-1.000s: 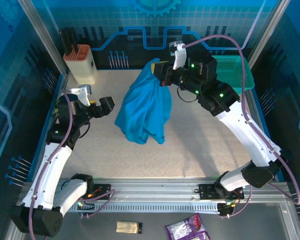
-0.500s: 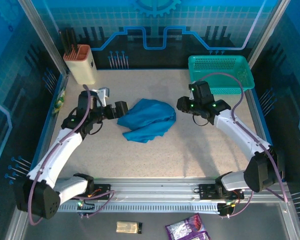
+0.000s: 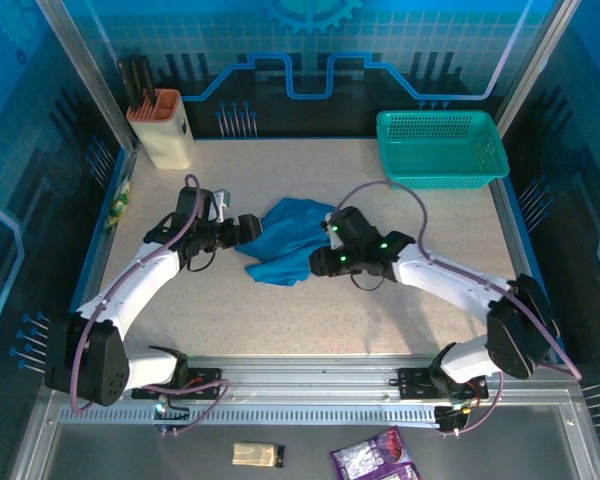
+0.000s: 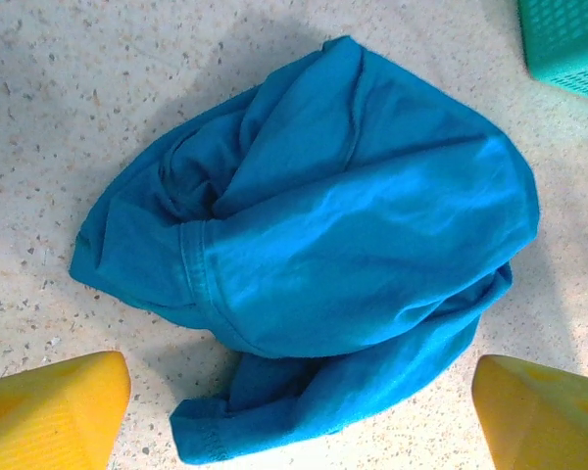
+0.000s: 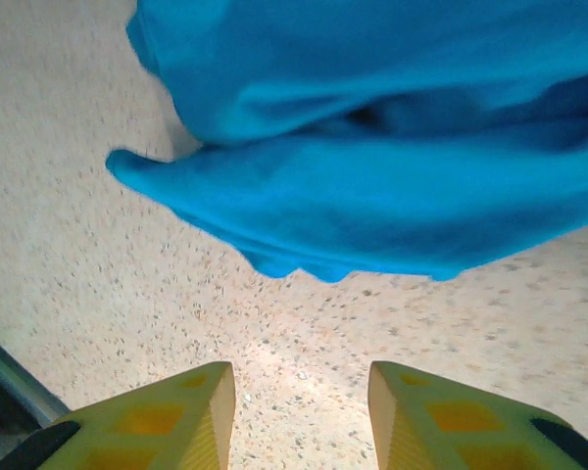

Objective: Fold the inside-out t-shirt

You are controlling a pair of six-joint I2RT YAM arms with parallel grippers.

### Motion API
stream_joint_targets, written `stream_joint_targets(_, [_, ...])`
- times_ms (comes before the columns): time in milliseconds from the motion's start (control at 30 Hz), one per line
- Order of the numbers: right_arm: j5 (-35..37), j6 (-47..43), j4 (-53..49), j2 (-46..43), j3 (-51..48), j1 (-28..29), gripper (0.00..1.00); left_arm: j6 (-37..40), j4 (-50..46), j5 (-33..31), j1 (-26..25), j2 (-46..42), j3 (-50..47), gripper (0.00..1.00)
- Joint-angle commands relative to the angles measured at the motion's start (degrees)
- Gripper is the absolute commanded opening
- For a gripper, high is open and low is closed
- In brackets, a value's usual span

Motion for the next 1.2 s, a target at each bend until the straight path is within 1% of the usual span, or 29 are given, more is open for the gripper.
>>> stream_joint_targets(0, [1.6,0.1,2.2,6.6,3.9,5.3,0.43,-1.7,-0.1,1.4,-0.3,1.2,-0.6,0.90])
stream_joint_targets(67, [4.8,-3.6,0.2,12.2,9.6,9.1,0.45,-1.5,-0.9,0.6,-0.3,1.2,-0.4,0.90])
stream_joint_targets(167, [13.9,-11.9,-7.9,21.7,21.7,13.9,0.47,-0.8,-3.5,-3.6,0.1,-0.3,0.4,0.91])
stream_joint_targets(200, [15.6,-14.1,-9.8,24.5,25.3,14.8,0.47,-0.6,-4.0,-4.0,0.6,-1.0,0.5,0.91])
stream_joint_targets(333, [22.5,-21.8,-15.7,35.4,39.1,18.2,0.49,-0.4,-5.2,-1.6,4.3,-3.0,1.1,0.92])
stream_joint_targets(467, [28.2,-25.3,-20.0,44.9,50.4,20.0,0.51,-0.2,-7.6,-0.6,8.1,-5.0,1.0,0.92])
stream_joint_targets(600, [29.9,-26.0,-22.2,51.1,57.5,20.3,0.51,-0.2,-9.2,-0.4,11.4,-7.4,-0.4,0.92])
stream_joint_targets(633, [30.2,-26.0,-22.5,52.2,58.5,20.3,0.49,-0.1,-9.6,-0.3,11.8,-7.8,-0.7,0.93])
stream_joint_targets(733, [31.7,-25.5,-22.9,52.9,59.0,20.3,0.40,0.5,-10.7,-0.4,12.3,-8.4,-0.8,0.93])
stream_joint_targets(867, [32.4,-24.8,-21.5,48.9,54.7,20.3,0.22,0.3,-10.4,0.0,12.3,-8.5,-1.2,0.93])
stream_joint_targets(933, [31.6,-24.5,-20.5,46.0,51.6,20.2,0.08,0.0,-9.9,0.4,12.3,-8.1,-1.2,0.92])
stream_joint_targets(967, [31.3,-24.1,-20.3,44.4,50.0,20.2,0.02,-0.2,-9.6,0.8,12.3,-7.6,-1.2,0.92])
stream_joint_targets(1000, [31.4,-23.7,-20.0,43.0,48.5,20.2,0.00,-0.4,-9.3,1.0,12.2,-7.3,-1.2,0.92])
stream_joint_targets(1167, [32.9,-21.2,-17.7,33.0,38.0,19.7,0.00,-1.3,-7.7,2.8,11.8,-5.1,-0.7,0.92])
